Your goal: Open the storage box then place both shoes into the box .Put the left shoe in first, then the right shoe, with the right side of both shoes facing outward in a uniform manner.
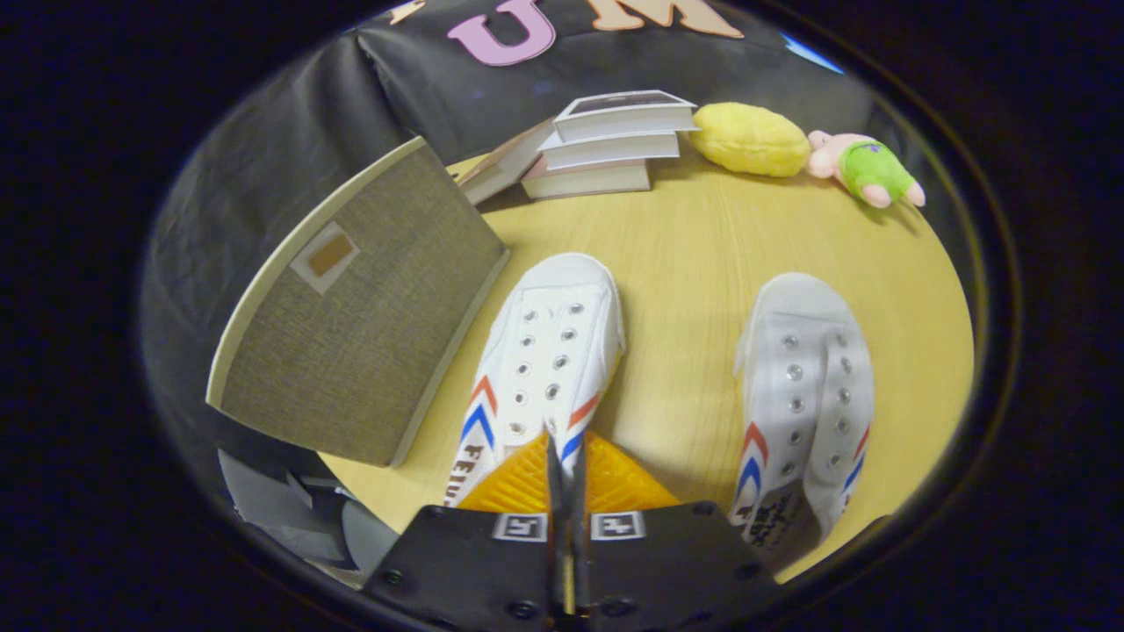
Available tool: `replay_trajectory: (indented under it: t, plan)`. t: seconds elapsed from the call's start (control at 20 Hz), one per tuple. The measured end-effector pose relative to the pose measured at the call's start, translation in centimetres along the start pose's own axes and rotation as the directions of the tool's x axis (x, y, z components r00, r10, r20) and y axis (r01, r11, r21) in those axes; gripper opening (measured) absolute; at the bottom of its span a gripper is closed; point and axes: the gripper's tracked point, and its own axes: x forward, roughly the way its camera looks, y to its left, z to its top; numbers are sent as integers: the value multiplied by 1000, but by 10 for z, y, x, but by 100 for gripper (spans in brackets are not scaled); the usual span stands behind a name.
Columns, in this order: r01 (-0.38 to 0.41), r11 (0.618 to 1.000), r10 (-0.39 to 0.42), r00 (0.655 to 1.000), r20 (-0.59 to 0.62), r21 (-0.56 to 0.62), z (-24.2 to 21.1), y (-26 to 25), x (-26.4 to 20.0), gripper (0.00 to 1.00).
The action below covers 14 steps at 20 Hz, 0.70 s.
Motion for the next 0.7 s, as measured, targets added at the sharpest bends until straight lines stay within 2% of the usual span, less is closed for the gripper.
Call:
replay_trajectory:
  t: [0.05,0.35,0.7]
  plan:
    - [-1,1000,1,1000,-3,23,1,0,-3,4]
    - [16,992,-17,1000,11,125,8,7,-19,4]
    - [-4,987,-12,995,102,160,52,32,-61,4]
